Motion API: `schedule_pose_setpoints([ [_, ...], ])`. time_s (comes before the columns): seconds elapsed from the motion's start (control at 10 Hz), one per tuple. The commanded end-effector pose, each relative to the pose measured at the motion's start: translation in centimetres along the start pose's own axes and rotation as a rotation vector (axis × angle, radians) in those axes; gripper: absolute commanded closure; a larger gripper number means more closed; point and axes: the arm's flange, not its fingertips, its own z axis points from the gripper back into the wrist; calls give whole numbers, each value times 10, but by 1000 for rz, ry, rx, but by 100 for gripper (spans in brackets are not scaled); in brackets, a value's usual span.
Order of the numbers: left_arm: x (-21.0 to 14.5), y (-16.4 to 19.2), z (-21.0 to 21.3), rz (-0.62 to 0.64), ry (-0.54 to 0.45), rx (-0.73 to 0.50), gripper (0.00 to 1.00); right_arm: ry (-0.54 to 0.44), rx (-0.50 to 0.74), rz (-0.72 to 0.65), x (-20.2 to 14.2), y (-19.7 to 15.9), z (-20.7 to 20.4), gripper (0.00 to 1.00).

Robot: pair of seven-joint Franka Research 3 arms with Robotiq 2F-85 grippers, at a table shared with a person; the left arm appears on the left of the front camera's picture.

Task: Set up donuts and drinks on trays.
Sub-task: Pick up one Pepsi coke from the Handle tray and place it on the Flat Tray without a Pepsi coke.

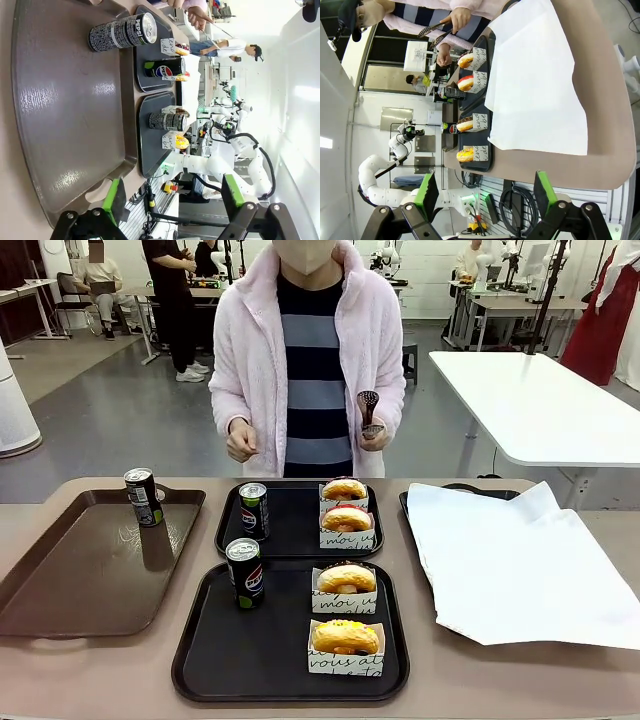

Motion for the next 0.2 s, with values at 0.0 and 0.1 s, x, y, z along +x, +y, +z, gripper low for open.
schedule_pose_setpoints([
  [0.0, 0, 0, 1, -1, -3, 0, 0, 7, 5, 2, -1, -1, -1, 0],
  [0.1, 0, 0, 1, -1, -3, 0, 0, 7, 5, 2, -1, -1, -1, 0],
])
